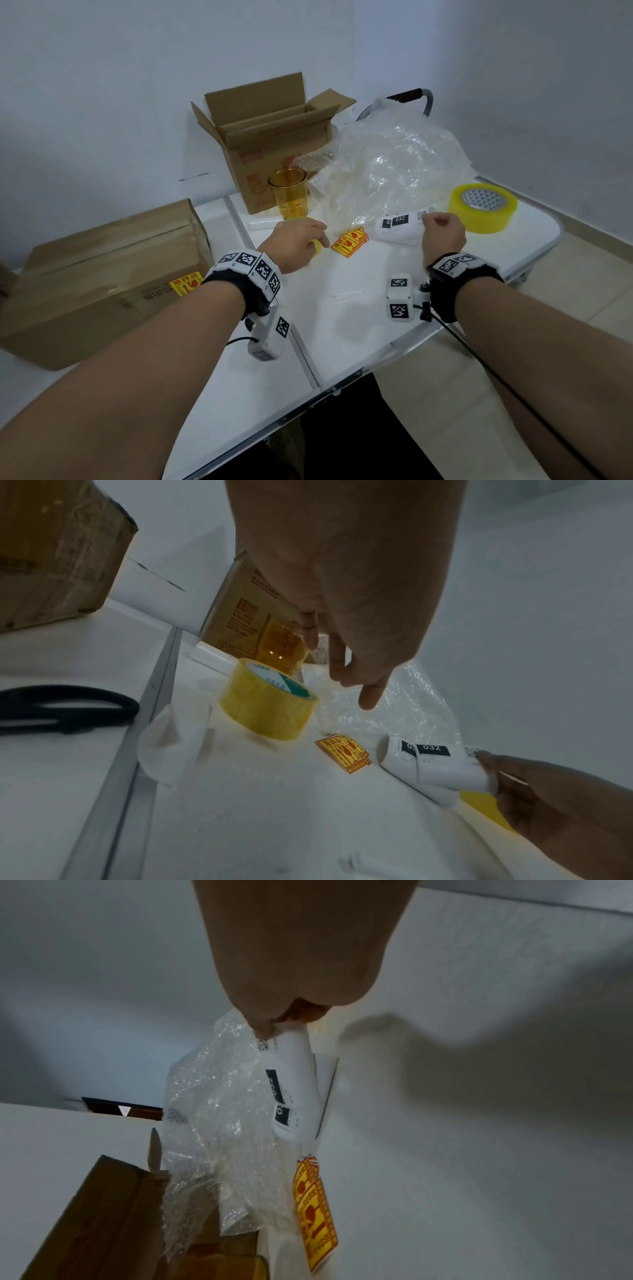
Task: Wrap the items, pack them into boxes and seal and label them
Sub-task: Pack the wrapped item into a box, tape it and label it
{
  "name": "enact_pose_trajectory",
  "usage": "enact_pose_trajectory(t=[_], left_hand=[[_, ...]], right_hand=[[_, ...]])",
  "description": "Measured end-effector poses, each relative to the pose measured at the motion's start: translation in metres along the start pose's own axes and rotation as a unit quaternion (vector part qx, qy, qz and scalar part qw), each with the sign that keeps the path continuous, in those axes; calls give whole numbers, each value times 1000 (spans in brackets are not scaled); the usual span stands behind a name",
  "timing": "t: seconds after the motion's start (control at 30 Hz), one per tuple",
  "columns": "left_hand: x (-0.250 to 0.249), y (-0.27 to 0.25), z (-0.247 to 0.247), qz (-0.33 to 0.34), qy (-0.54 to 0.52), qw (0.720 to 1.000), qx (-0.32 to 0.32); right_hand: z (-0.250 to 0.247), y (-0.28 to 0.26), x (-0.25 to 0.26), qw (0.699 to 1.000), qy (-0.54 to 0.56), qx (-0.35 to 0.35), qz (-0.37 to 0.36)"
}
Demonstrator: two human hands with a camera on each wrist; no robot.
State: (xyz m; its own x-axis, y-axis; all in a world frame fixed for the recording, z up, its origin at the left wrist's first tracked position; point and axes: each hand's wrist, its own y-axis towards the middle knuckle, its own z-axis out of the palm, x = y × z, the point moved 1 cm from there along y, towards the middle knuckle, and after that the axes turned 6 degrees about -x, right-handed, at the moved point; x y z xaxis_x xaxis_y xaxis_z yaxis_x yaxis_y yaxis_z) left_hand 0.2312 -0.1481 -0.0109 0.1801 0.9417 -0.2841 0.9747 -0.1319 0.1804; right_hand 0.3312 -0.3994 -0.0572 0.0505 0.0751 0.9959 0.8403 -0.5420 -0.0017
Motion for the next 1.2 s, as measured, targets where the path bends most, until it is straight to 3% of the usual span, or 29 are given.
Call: enact_pose_trajectory(t=[0.13,0.23,0.37,0.43,0.5,0.63,0.8,0.83,0.87,0.97,1.13,1.2], left_hand=[[3,-2,-3,-11,-18,1000,-2],[4,-6,-9,-8,-66,997,-48],[0,-16,-29,-121,-184,970,-104],[-1,-24,-38,-199,-305,925,-108],[0,-37,-49,-267,-437,854,-86],[11,-63,-64,-326,-561,759,-52],[36,-93,-91,-367,-647,628,-229],[43,-101,-98,-368,-652,616,-246],[50,-110,-104,-365,-652,616,-249],[69,-135,-116,-347,-623,656,-245],[87,-170,-121,-335,-447,786,-264],[86,-176,-119,-323,-407,809,-274]], right_hand=[[9,-5,20,998,55,-4,-31],[18,-14,39,994,88,21,-55],[37,-40,70,981,150,101,-72],[51,-60,84,966,167,183,-70],[65,-83,96,944,182,270,-56],[84,-130,110,900,186,392,-35],[101,-182,108,864,139,482,-49],[104,-191,105,859,120,495,-60],[107,-197,102,856,100,502,-71],[114,-215,94,853,49,509,-109],[120,-247,92,823,2,540,-176],[124,-263,97,811,1,556,-182]])
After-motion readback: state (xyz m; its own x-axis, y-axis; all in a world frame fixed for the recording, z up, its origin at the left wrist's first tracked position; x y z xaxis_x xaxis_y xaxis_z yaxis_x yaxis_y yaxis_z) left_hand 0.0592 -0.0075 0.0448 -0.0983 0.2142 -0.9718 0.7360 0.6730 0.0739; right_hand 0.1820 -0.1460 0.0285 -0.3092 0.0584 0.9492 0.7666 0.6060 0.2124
